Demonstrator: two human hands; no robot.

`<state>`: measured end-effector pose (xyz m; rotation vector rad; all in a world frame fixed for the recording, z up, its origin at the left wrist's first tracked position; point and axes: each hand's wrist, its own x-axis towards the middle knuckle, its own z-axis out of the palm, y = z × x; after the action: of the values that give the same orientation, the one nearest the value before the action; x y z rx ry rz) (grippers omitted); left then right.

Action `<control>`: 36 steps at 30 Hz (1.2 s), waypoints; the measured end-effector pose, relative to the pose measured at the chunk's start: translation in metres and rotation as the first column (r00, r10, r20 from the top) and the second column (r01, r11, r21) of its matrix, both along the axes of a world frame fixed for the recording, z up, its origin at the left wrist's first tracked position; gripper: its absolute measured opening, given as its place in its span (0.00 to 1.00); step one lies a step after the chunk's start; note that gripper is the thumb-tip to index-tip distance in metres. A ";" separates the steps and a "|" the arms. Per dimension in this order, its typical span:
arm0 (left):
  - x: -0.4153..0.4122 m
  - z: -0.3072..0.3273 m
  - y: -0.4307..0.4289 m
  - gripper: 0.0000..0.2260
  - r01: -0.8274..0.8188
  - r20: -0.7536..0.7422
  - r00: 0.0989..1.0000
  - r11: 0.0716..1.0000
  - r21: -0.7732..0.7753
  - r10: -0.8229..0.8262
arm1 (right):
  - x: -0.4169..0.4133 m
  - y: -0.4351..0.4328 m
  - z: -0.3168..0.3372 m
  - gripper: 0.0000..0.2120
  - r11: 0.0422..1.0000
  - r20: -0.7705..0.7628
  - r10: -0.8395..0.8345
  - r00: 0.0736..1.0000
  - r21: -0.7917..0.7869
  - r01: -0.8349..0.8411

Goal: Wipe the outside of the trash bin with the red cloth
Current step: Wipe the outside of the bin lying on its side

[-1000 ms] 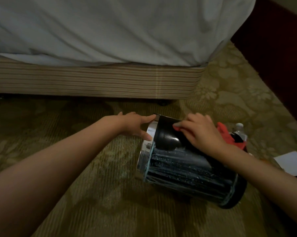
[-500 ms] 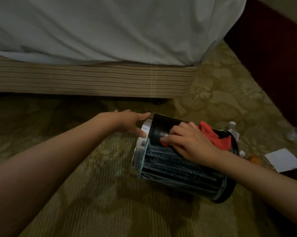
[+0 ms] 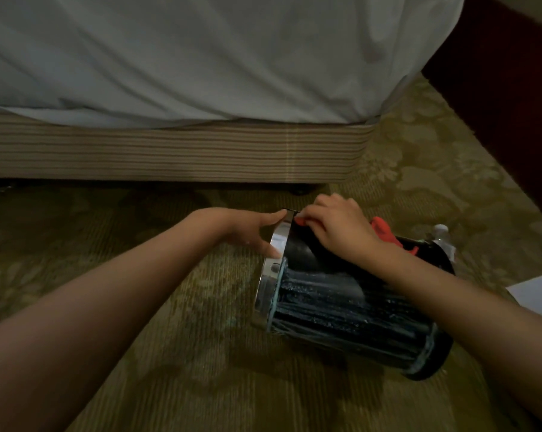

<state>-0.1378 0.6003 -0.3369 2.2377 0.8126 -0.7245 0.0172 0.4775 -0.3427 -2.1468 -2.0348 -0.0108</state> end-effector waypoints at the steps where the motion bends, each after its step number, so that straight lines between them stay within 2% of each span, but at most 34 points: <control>1: -0.002 0.000 0.001 0.44 0.010 -0.026 1.000 1.000 -0.004 -0.010 | -0.003 -0.002 0.000 0.14 1.000 0.011 0.028 1.000 -0.002 -0.028; 4: -0.009 -0.005 0.001 0.46 0.034 -0.017 0.999 0.998 0.045 -0.033 | -0.023 -0.030 0.000 0.12 0.947 0.016 0.322 0.947 0.007 -0.322; 6: -0.010 -0.009 -0.002 0.45 0.089 0.018 0.995 0.979 0.182 -0.094 | -0.026 -0.038 -0.001 0.12 0.892 0.077 0.451 0.889 -0.031 -0.450; 7: -0.008 -0.010 -0.002 0.44 0.115 0.034 0.991 0.962 0.248 -0.127 | -0.024 -0.035 0.001 0.12 0.902 0.094 0.432 0.897 -0.058 -0.428; 10: 0.000 -0.008 0.001 0.39 0.138 0.076 0.981 0.915 0.380 -0.180 | -0.018 -0.015 0.001 0.14 0.991 0.065 0.135 0.989 0.010 -0.136; 11: 0.003 -0.007 0.003 0.37 0.145 0.083 0.978 0.904 0.402 -0.194 | -0.019 -0.012 0.000 0.14 0.995 0.070 0.097 0.993 0.029 -0.099; 13: 0.006 -0.008 0.005 0.36 0.181 0.087 0.967 0.887 0.425 -0.239 | -0.022 -0.017 0.000 0.14 0.986 0.055 0.165 0.985 0.005 -0.166; 15: 0.006 -0.009 0.006 0.37 0.204 0.092 0.959 0.881 0.426 -0.267 | -0.024 -0.026 -0.001 0.14 0.948 0.100 0.318 0.943 -0.023 -0.317; 16: 0.004 -0.009 0.006 0.36 0.198 0.099 0.961 0.888 0.414 -0.260 | -0.020 -0.023 0.000 0.14 0.946 0.124 0.325 0.938 -0.026 -0.324; 19: 0.003 -0.007 0.003 0.35 0.184 0.099 0.965 0.897 0.402 -0.242 | -0.004 -0.004 0.004 0.15 0.999 0.067 0.051 0.996 -0.009 -0.051; 20: 0.004 -0.006 0.001 0.35 0.192 0.087 0.965 0.892 0.409 -0.247 | 0.000 -0.001 0.002 0.15 1.000 0.077 0.023 0.997 0.003 -0.024; 22: 0.004 -0.004 0.000 0.36 0.202 0.075 0.964 0.887 0.416 -0.254 | -0.004 -0.007 0.003 0.14 0.988 0.077 0.151 0.985 -0.008 -0.151; 24: 0.004 -0.005 -0.001 0.36 0.199 0.082 0.963 0.881 0.428 -0.258 | -0.012 -0.023 0.005 0.12 0.915 0.086 0.403 0.911 -0.045 -0.400; 26: 0.004 -0.006 -0.001 0.36 0.199 0.087 0.961 0.875 0.441 -0.262 | -0.012 -0.030 0.004 0.12 0.860 0.127 0.511 0.850 -0.067 -0.506; 27: 0.004 -0.007 -0.002 0.35 0.198 0.086 0.961 0.875 0.442 -0.261 | -0.010 -0.027 0.005 0.14 0.881 0.127 0.472 0.872 -0.077 -0.466; 29: 0.005 -0.005 -0.002 0.35 0.200 0.069 0.964 0.871 0.449 -0.256 | -0.006 -0.013 0.005 0.16 0.965 0.071 0.260 0.963 -0.048 -0.257; 31: 0.006 -0.002 -0.002 0.35 0.205 0.053 0.966 0.872 0.444 -0.254 | 0.000 -0.001 0.001 0.16 0.997 0.075 0.071 0.995 -0.020 -0.069; 32: 0.007 -0.001 -0.002 0.35 0.208 0.052 0.965 0.873 0.441 -0.256 | 0.000 0.002 0.000 0.15 0.999 0.077 0.030 0.997 -0.014 -0.029; 34: 0.009 0.000 -0.002 0.35 0.223 0.047 0.961 0.868 0.444 -0.271 | -0.003 -0.005 -0.002 0.15 0.994 0.088 0.112 0.990 -0.003 -0.112; 36: 0.009 0.000 -0.002 0.35 0.227 0.044 0.960 0.865 0.447 -0.275 | -0.012 -0.022 0.001 0.16 0.949 0.105 0.314 0.943 -0.014 -0.315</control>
<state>-0.1286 0.5987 -0.3367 2.8056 0.6874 -0.5714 0.0056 0.4550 -0.3421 -1.8292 -2.4140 -0.0861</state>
